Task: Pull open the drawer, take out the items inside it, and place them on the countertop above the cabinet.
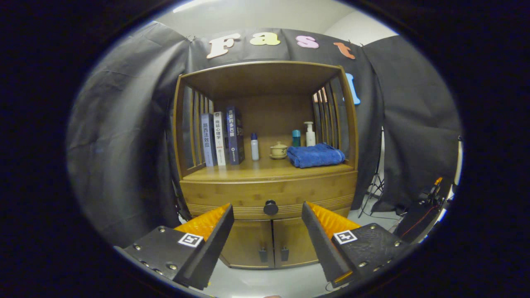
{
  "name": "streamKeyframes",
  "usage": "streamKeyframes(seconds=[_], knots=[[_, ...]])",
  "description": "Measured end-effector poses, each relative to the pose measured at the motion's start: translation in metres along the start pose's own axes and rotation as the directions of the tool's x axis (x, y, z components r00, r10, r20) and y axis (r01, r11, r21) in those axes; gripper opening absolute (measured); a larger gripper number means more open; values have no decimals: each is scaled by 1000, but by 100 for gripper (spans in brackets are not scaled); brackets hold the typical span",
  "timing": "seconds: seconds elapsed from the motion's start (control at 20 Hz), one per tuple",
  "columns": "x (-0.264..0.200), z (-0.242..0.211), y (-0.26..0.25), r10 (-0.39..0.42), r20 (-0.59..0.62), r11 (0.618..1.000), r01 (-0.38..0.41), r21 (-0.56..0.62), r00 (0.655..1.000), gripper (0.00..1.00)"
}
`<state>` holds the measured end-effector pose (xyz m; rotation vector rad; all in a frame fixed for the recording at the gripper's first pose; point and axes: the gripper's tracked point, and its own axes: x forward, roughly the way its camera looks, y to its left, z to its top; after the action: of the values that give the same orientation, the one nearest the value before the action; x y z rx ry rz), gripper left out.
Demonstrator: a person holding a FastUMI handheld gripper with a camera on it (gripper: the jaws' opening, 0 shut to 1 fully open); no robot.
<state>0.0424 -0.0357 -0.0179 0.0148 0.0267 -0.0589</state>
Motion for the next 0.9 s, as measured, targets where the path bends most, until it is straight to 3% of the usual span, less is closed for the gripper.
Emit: streamKeyframes(seconds=[0.3,0.7,0.9], knots=[[54,-14,-9,6,-13,998,-5,57,1000,99],[134,-54,-6,-29,-50,998,31,49,998,99],[164,-84,-9,-61,-92,998,60,-22,994,100]])
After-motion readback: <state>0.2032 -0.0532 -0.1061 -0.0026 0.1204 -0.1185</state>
